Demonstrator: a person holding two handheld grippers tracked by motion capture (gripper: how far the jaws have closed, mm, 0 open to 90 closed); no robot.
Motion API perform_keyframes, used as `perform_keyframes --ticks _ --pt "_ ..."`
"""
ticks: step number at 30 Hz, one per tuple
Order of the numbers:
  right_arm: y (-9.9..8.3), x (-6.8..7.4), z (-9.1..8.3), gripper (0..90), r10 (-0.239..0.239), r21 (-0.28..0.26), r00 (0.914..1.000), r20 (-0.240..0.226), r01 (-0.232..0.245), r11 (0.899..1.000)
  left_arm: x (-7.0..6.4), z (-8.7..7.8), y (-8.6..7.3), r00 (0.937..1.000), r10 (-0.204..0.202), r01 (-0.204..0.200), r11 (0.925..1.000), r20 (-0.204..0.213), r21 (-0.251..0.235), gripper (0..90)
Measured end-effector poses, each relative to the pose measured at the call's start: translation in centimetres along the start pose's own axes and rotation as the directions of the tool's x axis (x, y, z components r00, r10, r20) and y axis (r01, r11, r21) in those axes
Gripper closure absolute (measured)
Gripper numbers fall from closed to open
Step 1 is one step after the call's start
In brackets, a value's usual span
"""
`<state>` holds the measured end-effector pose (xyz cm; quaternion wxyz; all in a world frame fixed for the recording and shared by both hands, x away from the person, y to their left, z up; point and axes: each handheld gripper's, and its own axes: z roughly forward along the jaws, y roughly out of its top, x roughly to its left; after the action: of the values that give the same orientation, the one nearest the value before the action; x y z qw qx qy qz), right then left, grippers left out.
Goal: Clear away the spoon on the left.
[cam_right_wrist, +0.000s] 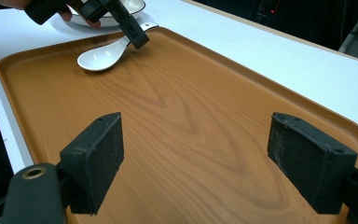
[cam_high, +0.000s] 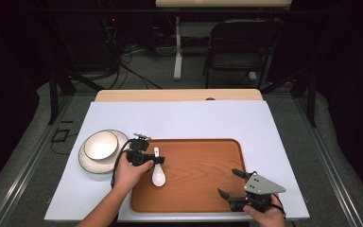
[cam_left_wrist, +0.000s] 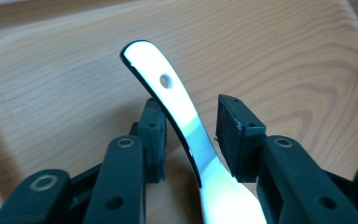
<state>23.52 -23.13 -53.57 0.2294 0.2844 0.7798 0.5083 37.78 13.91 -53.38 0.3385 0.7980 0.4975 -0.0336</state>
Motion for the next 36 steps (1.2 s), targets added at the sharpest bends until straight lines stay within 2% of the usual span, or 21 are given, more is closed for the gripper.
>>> perform_keyframes --ticks 4,7,8,14,21,29,31,36 --pt "0.0 0.0 0.0 18.3 -0.002 0.001 1.0 0.0 0.002 1.0 0.0 0.0 0.0 0.9996 0.004 -0.005 1.0 -0.028 -0.003 51.4" --pt "0.0 0.0 0.0 18.3 -0.003 0.001 1.0 0.0 0.003 1.0 0.0 0.0 0.0 0.9994 0.007 -0.007 0.9999 -0.033 -0.008 46.2" --pt "0.0 0.0 0.0 18.3 -0.001 0.002 1.0 0.0 0.001 1.0 0.0 -0.1 0.0 0.9985 0.017 -0.018 0.9998 -0.053 -0.011 45.9" --pt "0.0 0.0 0.0 18.3 -0.001 0.002 1.0 0.001 0.001 1.0 -0.2 -0.3 0.0 0.9965 0.033 -0.034 0.9992 -0.077 -0.019 45.0" --pt "0.0 0.0 0.0 18.3 0.001 0.002 1.0 0.001 -0.001 1.0 -0.8 -1.4 0.1 0.9898 0.079 -0.085 0.9955 -0.119 -0.043 43.7" --pt "0.0 0.0 0.0 18.3 -0.003 0.0 1.0 0.002 0.003 1.0 -1.5 -3.1 0.2 0.9824 0.113 -0.125 0.9894 -0.149 -0.074 42.6" --pt "0.0 0.0 0.0 18.3 -0.001 0.002 1.0 0.003 0.001 1.0 -1.8 -3.6 0.1 0.9774 0.131 -0.146 0.9855 -0.166 -0.085 42.4" --pt "0.0 0.0 0.0 18.3 -0.001 0.001 1.0 0.003 0.001 1.0 -2.1 -4.7 -0.2 0.9707 0.154 -0.175 0.979 -0.185 -0.105 42.3"
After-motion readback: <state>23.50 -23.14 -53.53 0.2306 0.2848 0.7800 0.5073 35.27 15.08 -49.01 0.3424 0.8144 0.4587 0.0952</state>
